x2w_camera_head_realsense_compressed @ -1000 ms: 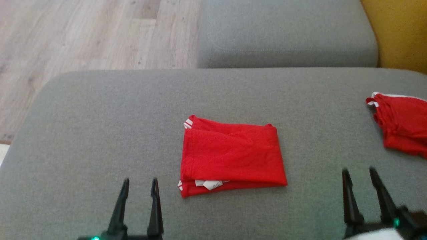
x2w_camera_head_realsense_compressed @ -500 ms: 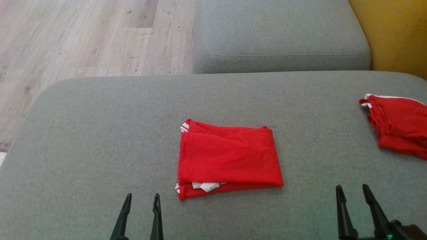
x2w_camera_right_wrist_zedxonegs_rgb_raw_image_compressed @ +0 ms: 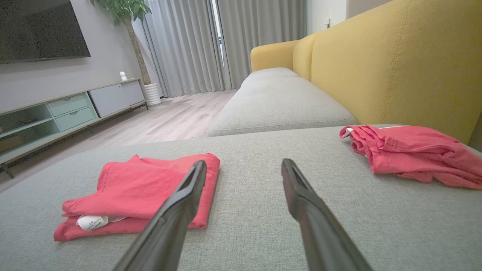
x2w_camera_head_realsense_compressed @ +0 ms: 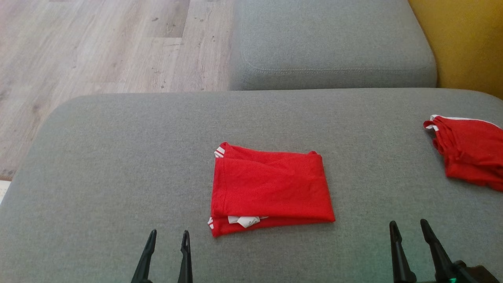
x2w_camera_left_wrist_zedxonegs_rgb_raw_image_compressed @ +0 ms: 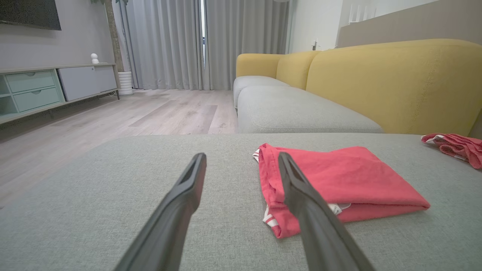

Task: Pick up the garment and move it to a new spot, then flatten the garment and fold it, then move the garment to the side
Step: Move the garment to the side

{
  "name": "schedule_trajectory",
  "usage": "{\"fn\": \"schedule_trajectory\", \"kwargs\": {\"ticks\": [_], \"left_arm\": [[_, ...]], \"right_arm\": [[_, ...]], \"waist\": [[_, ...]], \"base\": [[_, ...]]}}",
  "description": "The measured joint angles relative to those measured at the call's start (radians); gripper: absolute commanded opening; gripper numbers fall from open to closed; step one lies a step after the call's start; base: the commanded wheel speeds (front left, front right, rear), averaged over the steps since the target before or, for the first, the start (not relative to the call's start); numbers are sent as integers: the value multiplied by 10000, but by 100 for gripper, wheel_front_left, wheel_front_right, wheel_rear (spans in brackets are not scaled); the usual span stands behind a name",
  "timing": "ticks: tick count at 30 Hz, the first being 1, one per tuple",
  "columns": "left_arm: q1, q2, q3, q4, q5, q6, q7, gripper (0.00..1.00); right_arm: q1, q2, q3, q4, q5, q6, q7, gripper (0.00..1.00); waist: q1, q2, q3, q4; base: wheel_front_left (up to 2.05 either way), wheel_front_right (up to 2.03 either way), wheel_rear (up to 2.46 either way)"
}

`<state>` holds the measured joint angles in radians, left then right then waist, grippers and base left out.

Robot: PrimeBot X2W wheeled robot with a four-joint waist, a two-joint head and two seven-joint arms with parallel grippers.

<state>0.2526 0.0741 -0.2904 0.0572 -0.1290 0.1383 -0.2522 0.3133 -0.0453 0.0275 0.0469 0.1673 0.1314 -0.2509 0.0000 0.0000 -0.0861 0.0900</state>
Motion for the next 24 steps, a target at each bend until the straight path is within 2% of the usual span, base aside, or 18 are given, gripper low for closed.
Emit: {"fn": "schedule_trajectory", "kwargs": {"ticks": [8,13,17,24], "left_arm": [[-3,-19,-10,-10,146,-121,0,100],[-57,-36,-19,-8,146,-245,0,100],[-268,-58,-42,-8,146,-257,0,100],[-921,-98,-293,-58,146,-696,0,100]], "right_arm": [[-47,-27,165,261,-13,0,0,100],[-814,-121,539,1317,274,0,38,100],[-1976,-378,880,2232,1269,0,708,100],[-4079,-899,1377,3196,4109,0,3024,100]], "waist": [[0,0,237,66],[1,0,586,154],[1,0,921,309],[4,0,1710,687]], "base": [[0,0,0],[0,0,0],[0,0,0],[0,0,0]]}}
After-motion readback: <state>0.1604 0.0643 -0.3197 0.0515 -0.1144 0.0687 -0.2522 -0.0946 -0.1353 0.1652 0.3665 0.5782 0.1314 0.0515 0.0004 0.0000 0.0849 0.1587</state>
